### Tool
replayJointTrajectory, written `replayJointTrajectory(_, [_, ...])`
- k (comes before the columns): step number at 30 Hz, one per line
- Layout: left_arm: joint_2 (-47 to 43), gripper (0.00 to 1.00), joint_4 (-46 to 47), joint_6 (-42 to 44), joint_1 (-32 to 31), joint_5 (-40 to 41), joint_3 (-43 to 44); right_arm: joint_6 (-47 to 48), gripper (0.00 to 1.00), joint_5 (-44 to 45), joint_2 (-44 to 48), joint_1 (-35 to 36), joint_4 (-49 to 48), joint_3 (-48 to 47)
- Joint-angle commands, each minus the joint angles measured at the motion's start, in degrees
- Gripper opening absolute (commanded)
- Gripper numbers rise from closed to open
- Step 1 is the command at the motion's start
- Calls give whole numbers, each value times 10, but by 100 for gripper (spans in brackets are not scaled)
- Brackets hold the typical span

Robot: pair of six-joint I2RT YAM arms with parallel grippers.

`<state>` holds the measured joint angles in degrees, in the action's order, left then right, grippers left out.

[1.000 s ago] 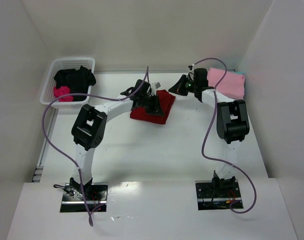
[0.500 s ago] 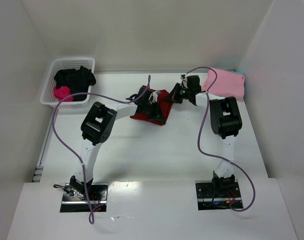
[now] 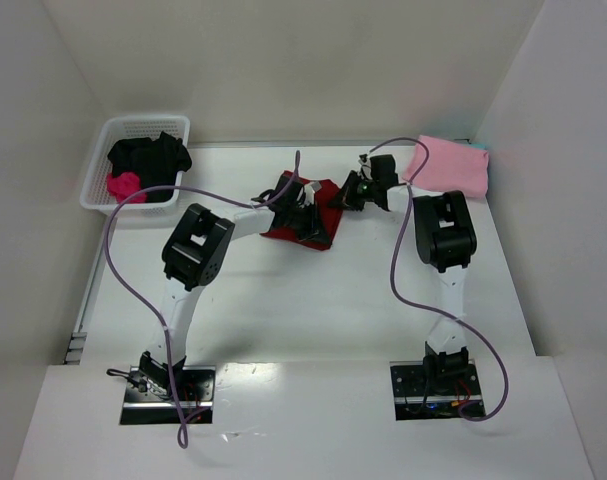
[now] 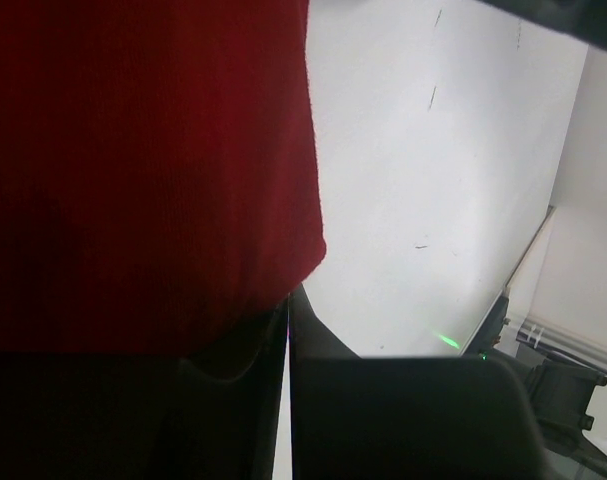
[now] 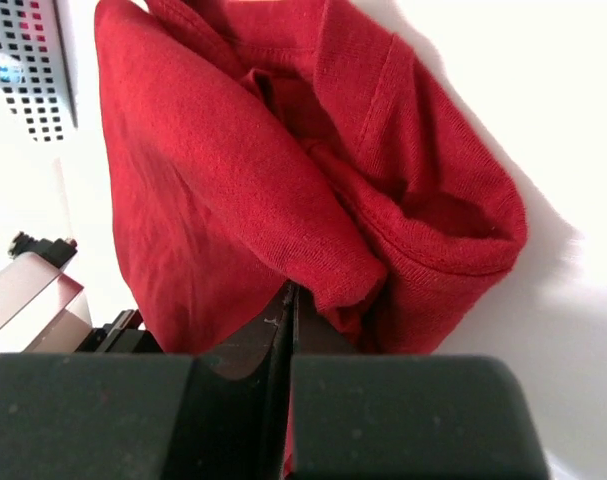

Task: Fold and stack the t-shirts
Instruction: Smooth out wrinkles on the folded tshirt

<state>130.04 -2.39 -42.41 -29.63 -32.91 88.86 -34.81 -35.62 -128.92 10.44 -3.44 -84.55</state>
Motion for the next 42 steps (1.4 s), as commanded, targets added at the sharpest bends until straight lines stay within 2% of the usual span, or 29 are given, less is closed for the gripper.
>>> replayJointTrajectory(1, [12, 8, 4, 1, 0, 18, -12, 27, 0, 39, -8, -8, 14, -29])
replayJointTrajectory(8, [-34, 10, -22, 18, 0, 6, -6, 62, 0, 52, 37, -18, 72, -61])
replayJointTrajectory(12, [-90, 12, -54, 35, 7, -28, 15, 76, 0, 94, 119, -23, 92, -67])
replayJointTrajectory(15, [-155, 19, -77, 43, 29, -46, 7, 82, 0, 94, 154, -24, 98, -72])
replayJointTrajectory(16, [-188, 23, -96, 58, 35, -46, 7, 82, 0, 94, 175, -24, 98, -72])
replayJointTrajectory(20, [-260, 52, -111, 76, 84, -41, -18, 67, 2, 74, 208, -24, 91, -56])
replayJointTrajectory(21, [-269, 64, -111, 85, 98, -31, -26, 62, 4, 69, 214, -24, 85, -49])
replayJointTrajectory(22, [-282, 68, -118, 95, 125, -17, -42, 62, 4, 69, 220, -17, 85, -41])
replayJointTrajectory(26, [-269, 80, -141, 139, 183, 38, -48, 103, 3, 127, 243, 4, 127, 2])
replayJointTrajectory(27, [-262, 80, -152, 146, 190, 44, -38, 118, 0, 139, 243, 10, 139, 2])
replayJointTrajectory(32, [-210, 89, -169, 179, 200, 133, -5, 118, 0, 172, 243, 62, 186, 28])
replayJointTrajectory(36, [-168, 91, -176, 191, 200, 141, 22, 78, 0, 247, 216, 105, 217, 34])
replayJointTrajectory(37, [-153, 91, -176, 191, 200, 141, 22, 78, 3, 262, 211, 105, 222, 34])
replayJointTrajectory(38, [-146, 91, -176, 197, 200, 141, 29, 63, 6, 262, 204, 111, 223, 34])
replayJointTrajectory(42, [-117, 91, -171, 211, 206, 141, 42, 46, 6, 271, 204, 111, 187, 68])
